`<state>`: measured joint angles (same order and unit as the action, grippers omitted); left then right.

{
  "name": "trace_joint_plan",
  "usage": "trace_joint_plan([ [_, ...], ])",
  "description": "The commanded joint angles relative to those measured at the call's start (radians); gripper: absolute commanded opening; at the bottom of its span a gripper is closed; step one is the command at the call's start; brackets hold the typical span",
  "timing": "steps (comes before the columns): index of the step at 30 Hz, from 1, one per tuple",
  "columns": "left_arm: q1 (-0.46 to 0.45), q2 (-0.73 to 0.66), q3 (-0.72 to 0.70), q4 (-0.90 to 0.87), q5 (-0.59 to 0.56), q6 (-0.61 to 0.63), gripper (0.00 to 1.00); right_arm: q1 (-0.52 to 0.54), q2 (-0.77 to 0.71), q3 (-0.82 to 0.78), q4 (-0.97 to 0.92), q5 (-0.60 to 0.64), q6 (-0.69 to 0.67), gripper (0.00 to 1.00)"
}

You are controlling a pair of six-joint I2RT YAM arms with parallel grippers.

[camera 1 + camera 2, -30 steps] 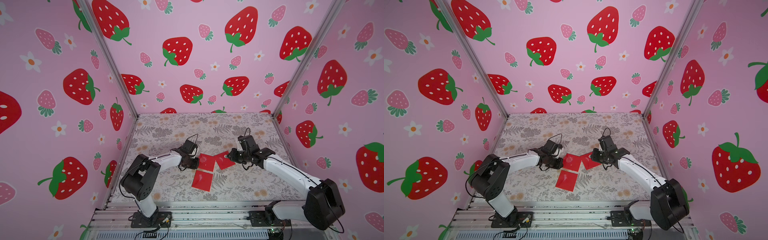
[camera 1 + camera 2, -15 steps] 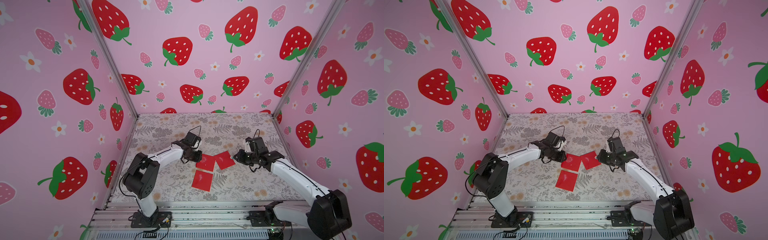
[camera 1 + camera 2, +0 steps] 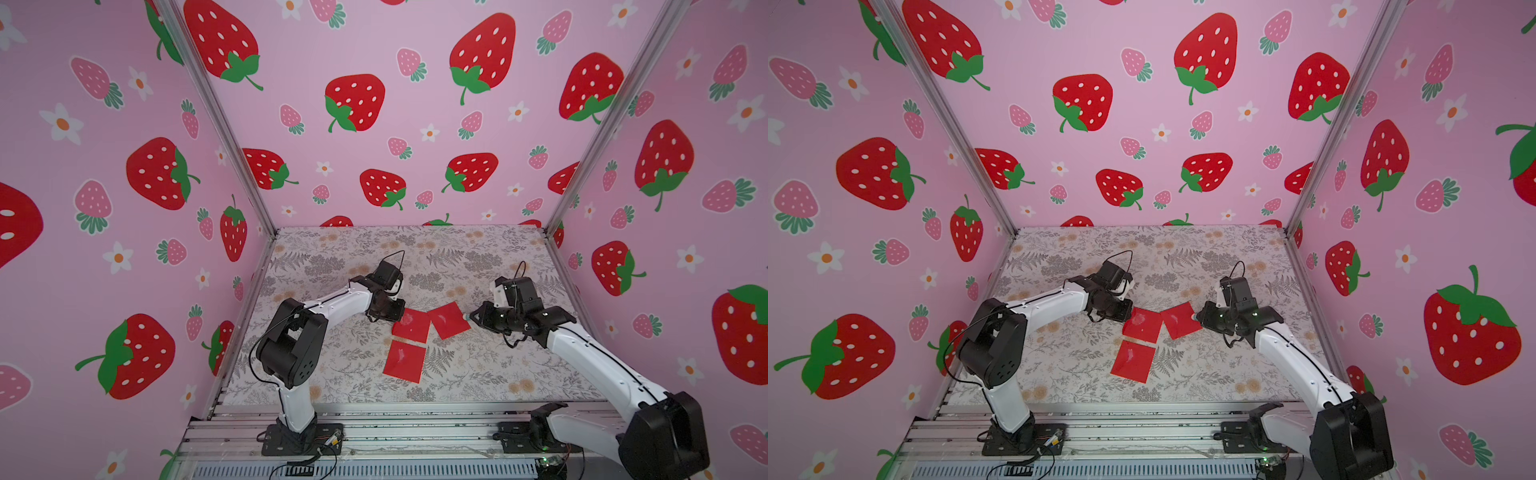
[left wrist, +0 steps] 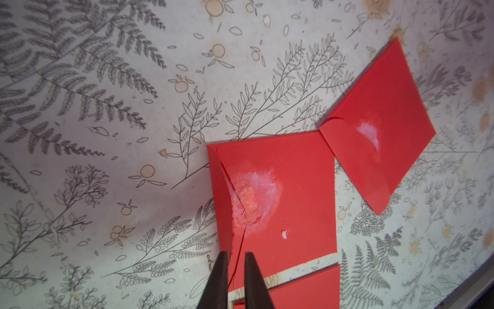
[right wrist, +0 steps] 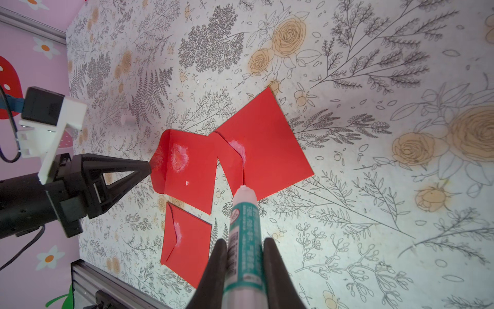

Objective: Seal the envelope with a glue stick
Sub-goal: Seal the envelope at the center of the board.

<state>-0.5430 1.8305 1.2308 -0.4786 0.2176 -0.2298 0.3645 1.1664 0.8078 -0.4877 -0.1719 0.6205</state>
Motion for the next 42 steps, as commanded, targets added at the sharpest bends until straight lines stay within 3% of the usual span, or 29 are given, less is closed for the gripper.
trace_joint_plan([
  [1,0.003,0.012,0.048,-0.031,-0.001,0.005,0.07,-0.009,-0.023,-0.006,-0.014,-0.021,-0.022,0.0],
  [5,-0.001,0.018,0.065,-0.036,0.003,0.006,0.0,-0.012,-0.016,-0.016,-0.018,-0.026,-0.03,0.0],
  [15,-0.029,0.059,0.107,-0.052,-0.007,0.005,0.0,-0.015,-0.02,-0.021,-0.027,-0.041,-0.028,0.0],
  [18,-0.032,0.02,0.092,-0.048,-0.045,0.006,0.05,-0.015,-0.026,-0.028,-0.027,-0.041,-0.028,0.0],
  [19,-0.032,0.009,0.09,-0.05,-0.061,0.006,0.11,-0.015,-0.024,-0.029,-0.029,-0.041,-0.03,0.0],
  [23,-0.029,-0.013,0.085,-0.067,-0.119,0.016,0.16,-0.015,-0.011,-0.024,-0.027,-0.047,-0.031,0.0],
  [42,-0.028,0.056,0.079,-0.062,-0.087,0.02,0.15,-0.016,-0.008,-0.013,-0.046,-0.041,-0.024,0.0],
])
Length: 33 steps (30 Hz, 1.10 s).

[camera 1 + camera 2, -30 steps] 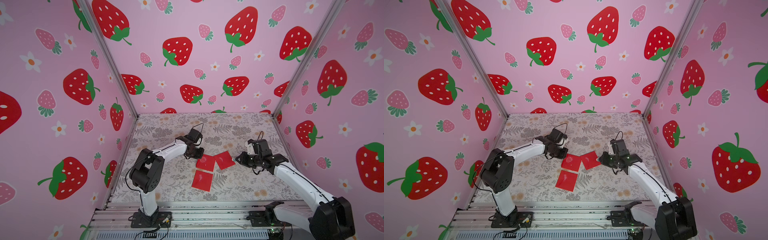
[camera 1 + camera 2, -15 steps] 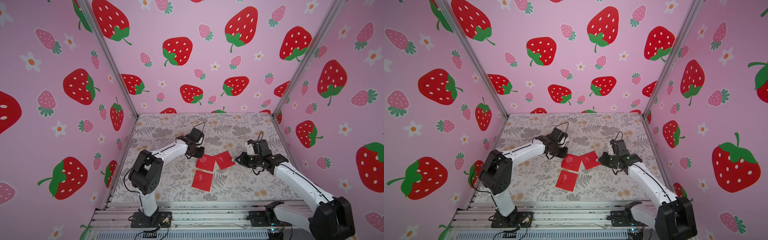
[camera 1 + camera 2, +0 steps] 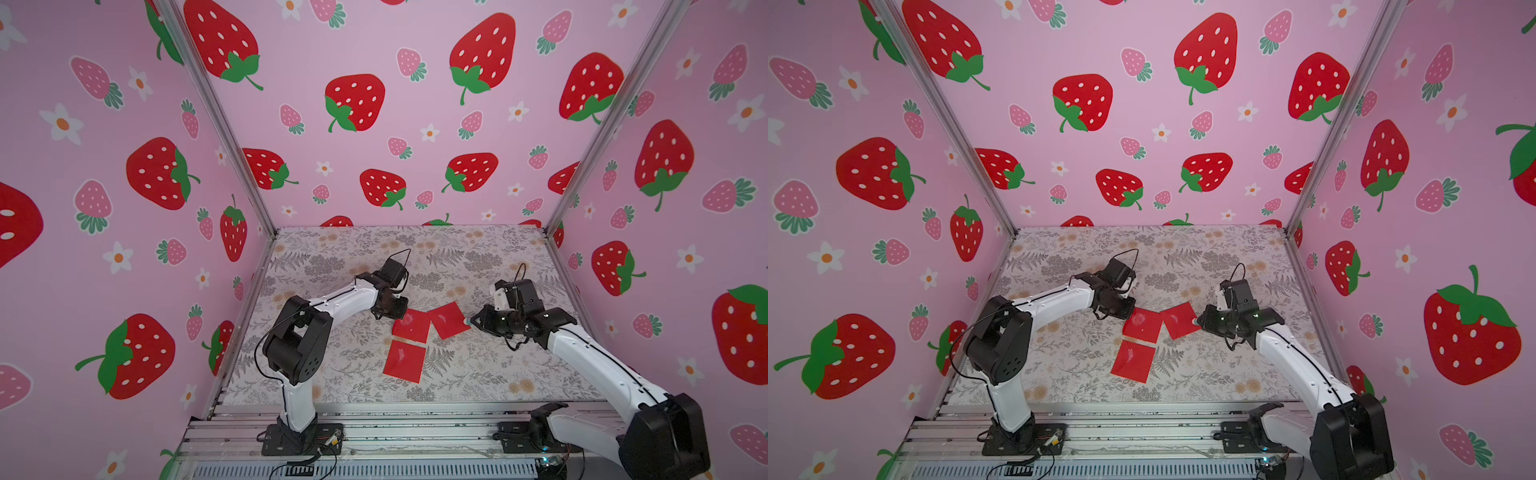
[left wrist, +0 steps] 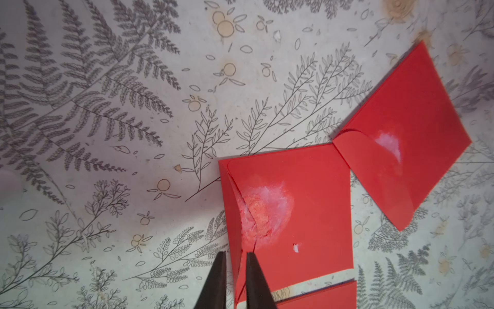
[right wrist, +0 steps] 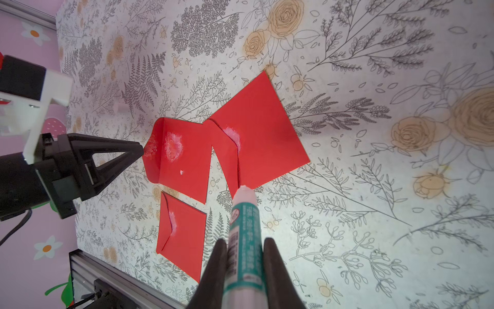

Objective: Seal the envelope with a glue stick
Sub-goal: Seal the envelope at the center of the board.

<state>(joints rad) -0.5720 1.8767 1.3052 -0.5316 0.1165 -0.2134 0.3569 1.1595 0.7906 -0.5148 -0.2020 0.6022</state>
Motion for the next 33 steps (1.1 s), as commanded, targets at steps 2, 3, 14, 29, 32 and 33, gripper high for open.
trace_joint_plan([
  [2,0.001,0.012,0.0,-0.005,0.014,0.003,0.15,-0.009,-0.001,0.002,-0.022,-0.01,-0.007,0.0],
  [3,0.001,0.014,0.002,-0.006,0.014,0.005,0.14,-0.008,0.001,0.003,-0.021,-0.01,-0.007,0.0],
  [14,-0.009,0.033,0.018,-0.007,0.043,0.002,0.07,-0.009,0.008,-0.001,-0.018,-0.013,-0.012,0.0],
  [29,-0.057,0.135,0.06,0.005,0.082,-0.013,0.16,-0.009,0.028,-0.018,-0.012,-0.034,-0.005,0.0],
  [32,-0.054,0.141,0.043,0.014,0.102,-0.018,0.25,-0.009,0.032,-0.019,-0.017,-0.036,-0.008,0.0],
  [33,-0.05,0.139,0.033,0.02,0.115,-0.022,0.26,-0.009,0.033,-0.018,-0.018,-0.036,-0.01,0.0],
])
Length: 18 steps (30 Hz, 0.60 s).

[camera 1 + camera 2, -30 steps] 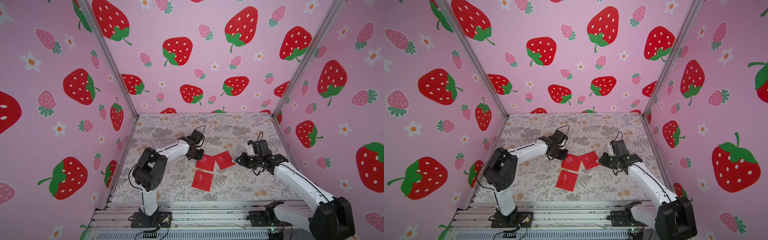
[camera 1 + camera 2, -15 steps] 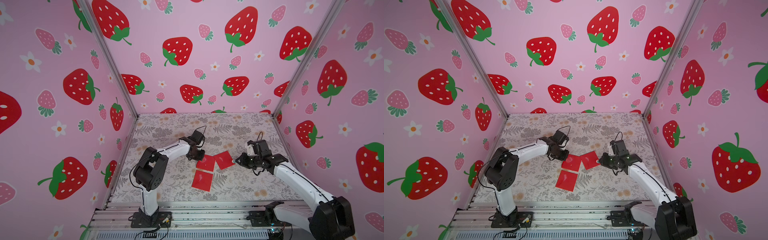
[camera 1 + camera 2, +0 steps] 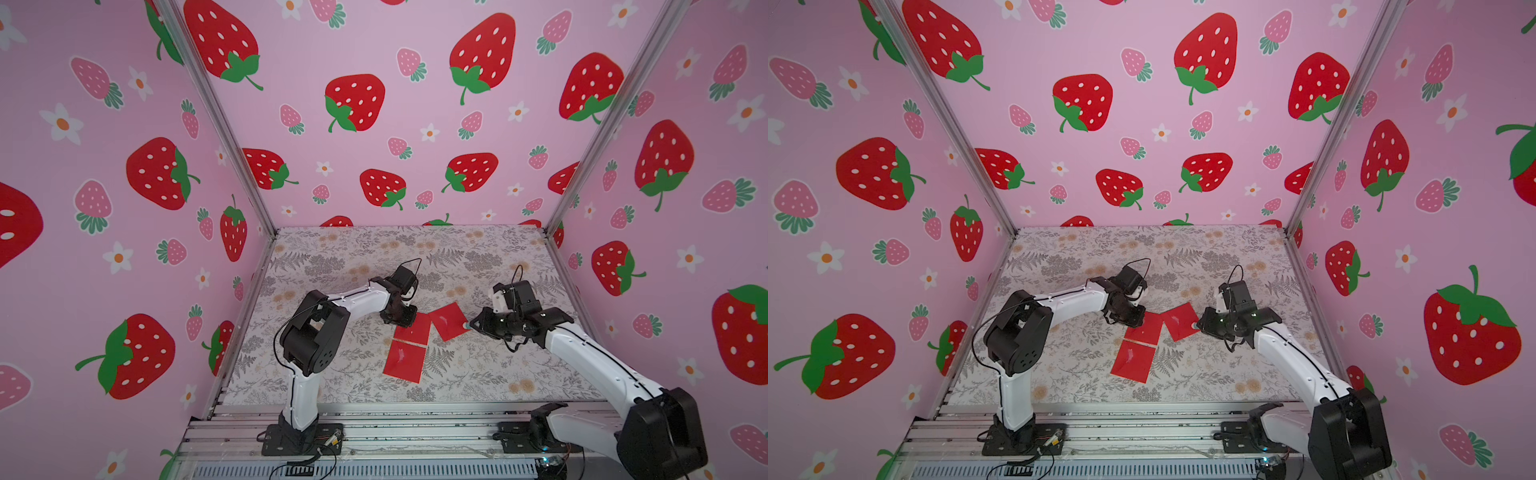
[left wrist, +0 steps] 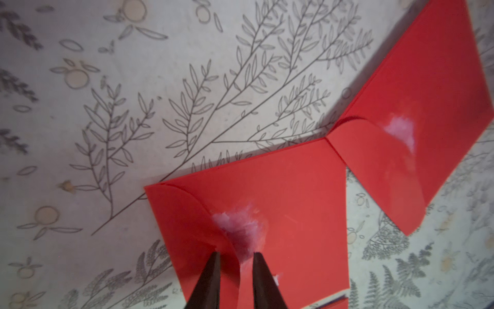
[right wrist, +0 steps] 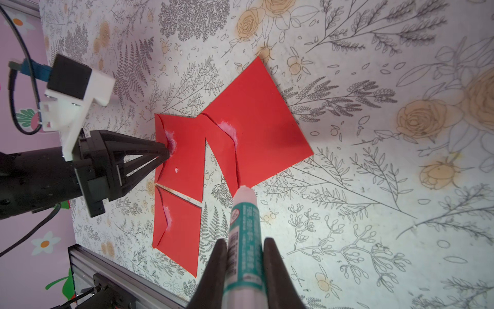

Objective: Seal the envelope with a glue stick
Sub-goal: Seal the envelope at the center of the board.

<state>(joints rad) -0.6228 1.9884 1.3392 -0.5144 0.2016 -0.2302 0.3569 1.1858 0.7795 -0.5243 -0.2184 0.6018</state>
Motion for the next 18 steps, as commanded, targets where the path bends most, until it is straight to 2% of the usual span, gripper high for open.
trace_joint_plan([
  [1,0.005,0.024,-0.014,0.013,0.047,-0.01,0.28,-0.009,0.007,-0.005,-0.01,-0.019,-0.011,0.0],
  [12,0.114,0.012,-0.113,0.092,0.271,-0.016,0.29,-0.007,0.046,0.021,-0.018,-0.025,-0.008,0.0],
  [18,0.161,0.033,-0.115,0.076,0.317,0.014,0.2,-0.008,0.073,0.039,-0.027,-0.023,-0.004,0.0],
])
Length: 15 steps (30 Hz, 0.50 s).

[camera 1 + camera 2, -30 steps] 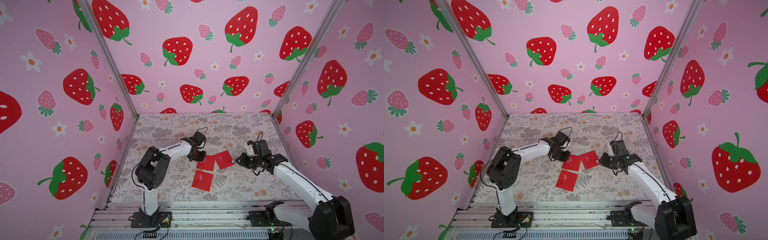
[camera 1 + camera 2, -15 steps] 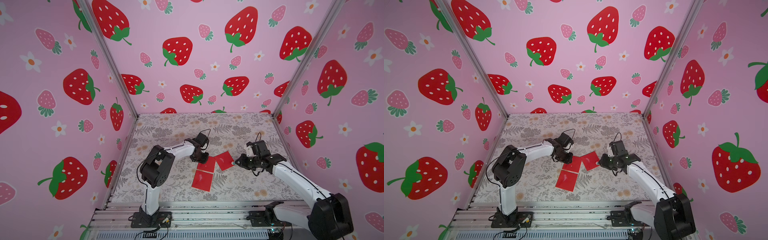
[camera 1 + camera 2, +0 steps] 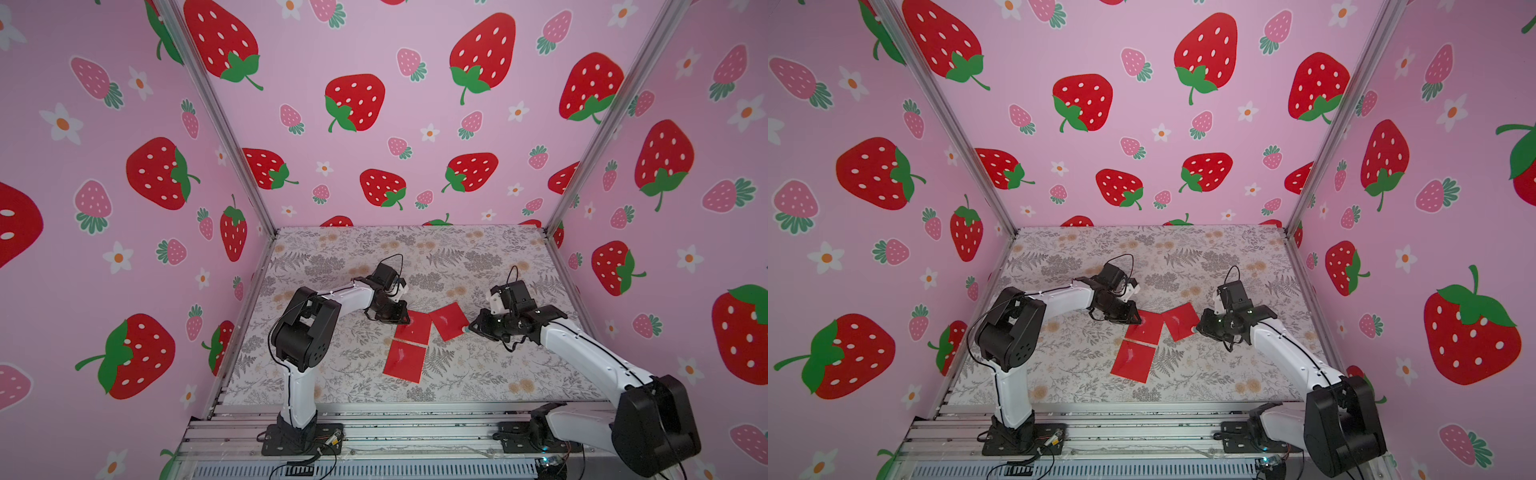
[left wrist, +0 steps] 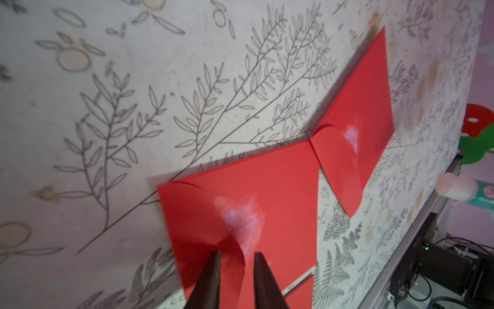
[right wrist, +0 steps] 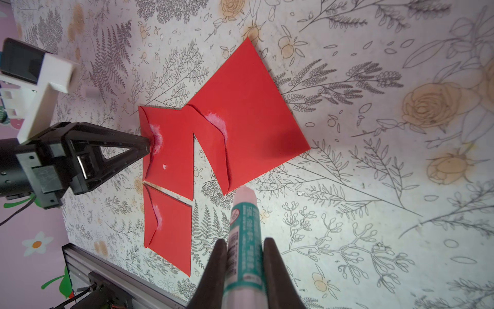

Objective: Seal the envelope with a glue stick
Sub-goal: Seal the envelope at the center of the board.

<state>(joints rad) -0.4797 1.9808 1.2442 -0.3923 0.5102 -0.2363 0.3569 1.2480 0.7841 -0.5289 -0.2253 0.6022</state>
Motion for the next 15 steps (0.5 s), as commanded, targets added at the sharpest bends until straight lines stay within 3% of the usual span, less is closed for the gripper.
trace_joint_plan([
  [1,0.023,0.044,-0.019,-0.051,0.01,0.026,0.18,-0.007,0.017,0.04,-0.027,-0.018,-0.004,0.0],
  [8,0.018,0.06,0.012,-0.124,-0.068,0.084,0.13,-0.007,0.044,0.071,-0.045,-0.013,-0.01,0.0],
  [15,-0.039,0.074,0.053,-0.216,-0.215,0.126,0.13,-0.008,0.069,0.099,-0.05,-0.013,-0.028,0.0],
])
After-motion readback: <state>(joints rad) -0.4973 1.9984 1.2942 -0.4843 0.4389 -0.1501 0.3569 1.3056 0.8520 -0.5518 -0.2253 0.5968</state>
